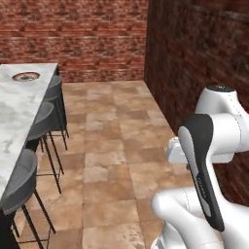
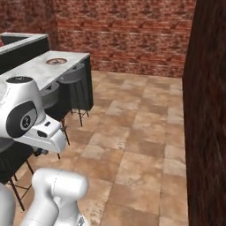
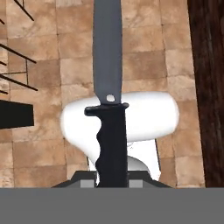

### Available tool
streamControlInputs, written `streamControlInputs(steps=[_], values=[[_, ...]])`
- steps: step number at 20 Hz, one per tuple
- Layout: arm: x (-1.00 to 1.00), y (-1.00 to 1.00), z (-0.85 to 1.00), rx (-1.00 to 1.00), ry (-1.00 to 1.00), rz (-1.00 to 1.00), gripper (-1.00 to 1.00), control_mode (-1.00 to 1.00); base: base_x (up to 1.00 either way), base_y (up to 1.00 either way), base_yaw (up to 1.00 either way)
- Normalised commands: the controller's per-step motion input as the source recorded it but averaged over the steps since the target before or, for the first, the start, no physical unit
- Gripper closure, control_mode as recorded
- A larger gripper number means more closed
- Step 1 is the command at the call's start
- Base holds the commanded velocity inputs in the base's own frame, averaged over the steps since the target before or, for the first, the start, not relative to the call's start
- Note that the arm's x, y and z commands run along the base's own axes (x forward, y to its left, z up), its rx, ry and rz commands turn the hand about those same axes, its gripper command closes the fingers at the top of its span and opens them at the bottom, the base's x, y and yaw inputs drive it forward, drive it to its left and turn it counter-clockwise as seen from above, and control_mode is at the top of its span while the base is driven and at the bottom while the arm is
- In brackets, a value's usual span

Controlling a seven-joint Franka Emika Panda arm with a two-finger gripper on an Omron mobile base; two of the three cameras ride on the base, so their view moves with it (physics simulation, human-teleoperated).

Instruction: Retrieve the butter from the fridge and place it on a plate on the dining table. Then retrieve the butter knife by the fridge and place it near the plate.

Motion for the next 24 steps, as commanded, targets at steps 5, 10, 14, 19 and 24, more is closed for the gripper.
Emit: streamControlInputs(steps=[5,10,14,19,24], values=[[0.00,0.00,0.00,0.00,0.00,0.00,1.00,1.00,1.00,-0.53,0.24],[0.00,0.00,0.00,0.00,0.00,0.00,1.00,1.00,1.00,-0.40,0.09],[0.00,0.00,0.00,0.00,0.00,0.00,1.00,1.00,1.00,-0.39,0.07],[0.00,0.00,0.00,0.00,0.00,0.00,1.00,1.00,1.00,-0.46,0.02],[0.00,0.00,0.00,0.00,0.00,0.00,1.00,1.00,1.00,-0.16,0.03]])
